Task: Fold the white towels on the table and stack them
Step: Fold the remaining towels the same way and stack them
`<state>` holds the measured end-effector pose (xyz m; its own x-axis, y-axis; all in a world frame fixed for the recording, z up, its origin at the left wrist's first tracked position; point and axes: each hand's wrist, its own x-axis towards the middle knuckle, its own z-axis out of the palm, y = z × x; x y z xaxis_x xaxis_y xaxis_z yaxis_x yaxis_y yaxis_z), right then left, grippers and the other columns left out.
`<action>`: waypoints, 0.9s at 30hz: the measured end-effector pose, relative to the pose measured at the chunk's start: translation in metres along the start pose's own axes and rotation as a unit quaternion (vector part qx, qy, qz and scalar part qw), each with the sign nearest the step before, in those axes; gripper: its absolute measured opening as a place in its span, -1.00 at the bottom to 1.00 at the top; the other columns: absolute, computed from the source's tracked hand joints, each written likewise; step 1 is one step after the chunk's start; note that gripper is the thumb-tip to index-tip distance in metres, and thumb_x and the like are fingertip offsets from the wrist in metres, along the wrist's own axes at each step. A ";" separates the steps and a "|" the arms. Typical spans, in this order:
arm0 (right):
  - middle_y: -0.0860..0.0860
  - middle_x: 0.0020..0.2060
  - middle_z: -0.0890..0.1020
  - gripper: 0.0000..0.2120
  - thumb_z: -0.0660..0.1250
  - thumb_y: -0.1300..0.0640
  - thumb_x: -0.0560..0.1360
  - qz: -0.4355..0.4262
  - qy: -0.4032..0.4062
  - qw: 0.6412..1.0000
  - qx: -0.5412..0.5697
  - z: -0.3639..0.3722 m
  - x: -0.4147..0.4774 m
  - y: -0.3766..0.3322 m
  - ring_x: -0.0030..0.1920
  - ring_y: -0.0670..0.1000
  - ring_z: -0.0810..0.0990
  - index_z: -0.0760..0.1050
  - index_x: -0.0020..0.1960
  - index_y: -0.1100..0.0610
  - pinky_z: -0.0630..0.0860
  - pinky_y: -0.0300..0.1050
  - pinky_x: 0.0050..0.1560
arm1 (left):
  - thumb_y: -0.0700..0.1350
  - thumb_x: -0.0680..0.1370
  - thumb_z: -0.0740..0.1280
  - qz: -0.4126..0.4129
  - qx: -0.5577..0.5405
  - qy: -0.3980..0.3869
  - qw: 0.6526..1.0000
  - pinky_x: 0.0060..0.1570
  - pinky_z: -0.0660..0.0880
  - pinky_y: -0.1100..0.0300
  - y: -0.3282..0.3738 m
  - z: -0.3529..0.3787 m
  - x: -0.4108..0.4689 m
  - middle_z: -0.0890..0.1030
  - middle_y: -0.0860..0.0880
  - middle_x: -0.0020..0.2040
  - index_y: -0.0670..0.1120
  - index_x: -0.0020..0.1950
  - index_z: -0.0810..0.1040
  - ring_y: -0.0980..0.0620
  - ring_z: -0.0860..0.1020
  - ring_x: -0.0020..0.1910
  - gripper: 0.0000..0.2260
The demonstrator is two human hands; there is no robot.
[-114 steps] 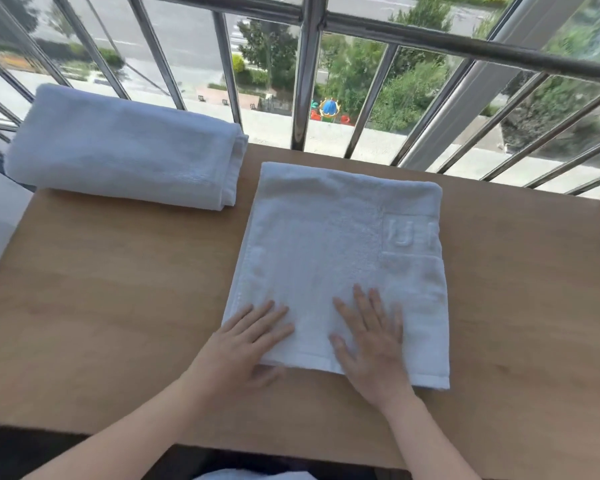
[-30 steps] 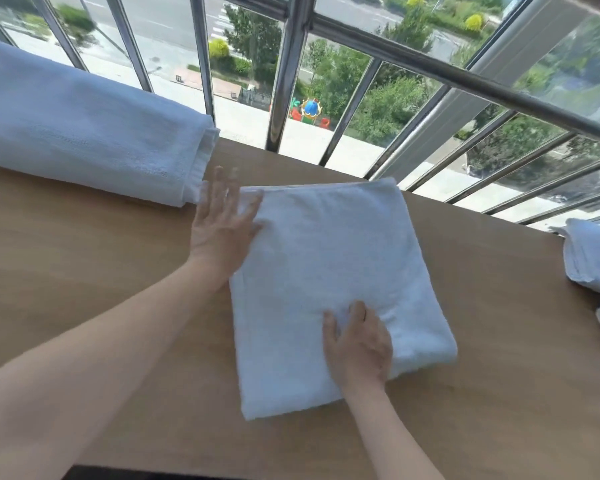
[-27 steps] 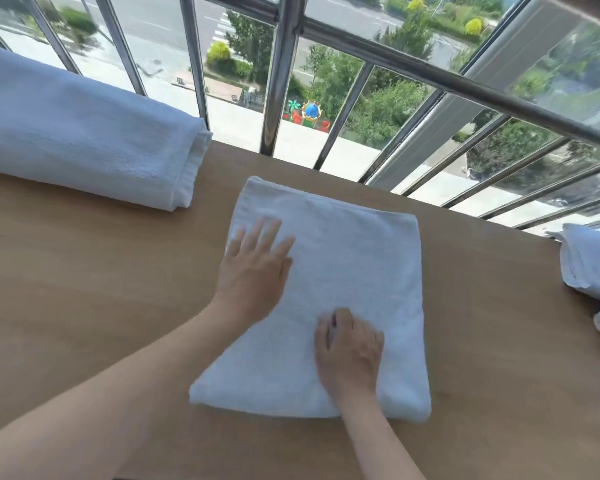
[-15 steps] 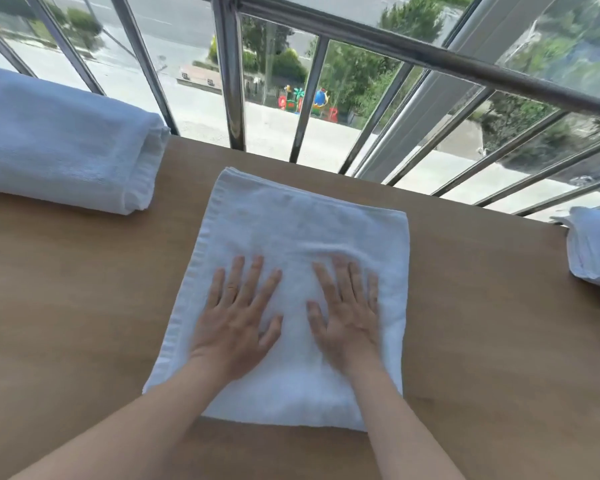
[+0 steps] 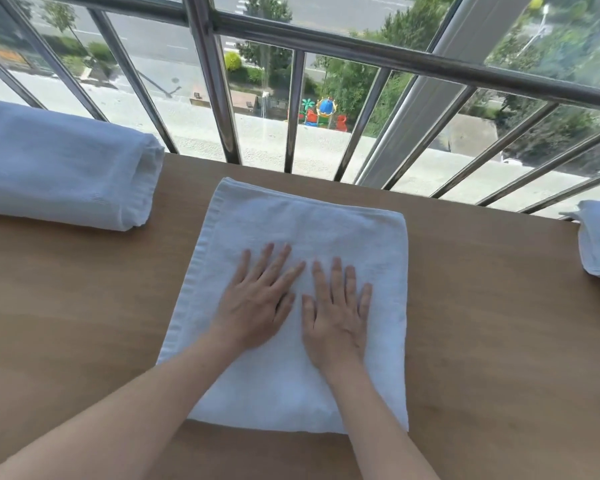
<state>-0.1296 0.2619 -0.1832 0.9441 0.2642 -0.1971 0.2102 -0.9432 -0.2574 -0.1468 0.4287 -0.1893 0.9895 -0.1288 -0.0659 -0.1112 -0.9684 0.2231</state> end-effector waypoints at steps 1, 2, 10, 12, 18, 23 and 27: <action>-0.07 0.61 -0.22 -0.42 -0.19 -0.19 0.63 0.022 0.000 1.000 0.003 0.002 -0.009 0.001 0.58 -0.01 -0.33 -0.20 0.62 -0.15 -0.33 0.17 0.54 | 0.10 0.66 0.00 -0.006 -0.005 -0.010 1.000 0.55 -0.03 -0.23 -0.004 -0.004 0.014 0.10 -0.04 0.64 0.08 0.62 0.17 -0.13 0.04 0.61 -0.49; -0.08 0.60 -0.25 -0.42 -0.19 -0.21 0.63 0.031 -0.002 1.000 0.000 0.004 -0.018 0.002 0.58 -0.01 -0.35 -0.24 0.61 -0.15 -0.35 0.16 0.54 | 0.13 0.65 -0.03 -0.019 -0.006 -0.022 1.000 0.55 -0.09 -0.20 -0.010 -0.007 0.026 0.04 -0.01 0.64 0.12 0.63 0.11 -0.11 -0.02 0.62 -0.48; -0.08 0.57 -0.37 -0.42 -0.27 -0.27 0.60 0.091 -0.041 0.994 -0.037 -0.003 -0.046 0.016 0.54 -0.02 -0.46 -0.46 0.52 -0.24 -0.39 0.15 0.52 | 0.21 0.65 -0.15 -0.198 -0.008 -0.047 0.979 0.55 -0.28 -0.03 -0.087 -0.028 0.079 -0.21 0.01 0.65 0.10 0.65 -0.12 -0.02 -0.32 0.59 -0.43; -0.09 0.56 -0.38 -0.41 -0.22 -0.26 0.62 0.097 -0.037 0.994 -0.016 -0.003 -0.049 0.000 0.54 0.00 -0.45 -0.43 0.54 -0.22 -0.42 0.16 0.51 | 0.18 0.66 -0.13 -0.177 -0.023 -0.046 0.983 0.54 -0.32 -0.03 -0.068 -0.028 0.069 -0.25 -0.01 0.64 0.03 0.65 -0.16 -0.05 -0.34 0.58 -0.42; -0.08 0.58 -0.33 -0.42 -0.28 -0.17 0.60 0.061 -0.033 0.997 -0.029 0.012 -0.067 -0.039 0.56 0.01 -0.39 -0.31 0.60 -0.15 -0.40 0.18 0.52 | 0.15 0.64 -0.11 -0.051 -0.057 -0.053 0.996 0.55 -0.29 -0.01 0.012 -0.003 -0.062 -0.13 0.02 0.64 0.08 0.64 -0.05 -0.03 -0.23 0.61 -0.45; -0.06 0.59 -0.30 -0.40 -0.26 -0.10 0.58 0.063 -0.017 0.997 -0.035 0.017 -0.080 -0.037 0.58 0.02 -0.34 -0.33 0.60 -0.15 -0.37 0.15 0.54 | 0.18 0.66 -0.10 -0.044 -0.020 -0.052 0.997 0.56 -0.25 -0.01 -0.014 0.001 -0.111 -0.18 0.08 0.64 0.15 0.63 -0.15 0.03 -0.25 0.61 -0.45; -0.09 0.59 -0.31 -0.41 -0.23 -0.16 0.61 0.036 -0.014 0.999 -0.033 0.018 -0.085 -0.024 0.58 -0.03 -0.35 -0.38 0.57 -0.19 -0.34 0.11 0.55 | 0.21 0.66 -0.13 -0.051 -0.017 -0.038 0.998 0.54 -0.32 0.03 -0.028 -0.001 -0.113 -0.22 0.09 0.63 0.16 0.63 -0.20 0.06 -0.30 0.59 -0.45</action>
<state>-0.2196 0.2656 -0.1768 0.9504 0.1992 -0.2389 0.1587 -0.9711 -0.1781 -0.2554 0.4703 -0.1869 0.9854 -0.0462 -0.1636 -0.0049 -0.9697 0.2441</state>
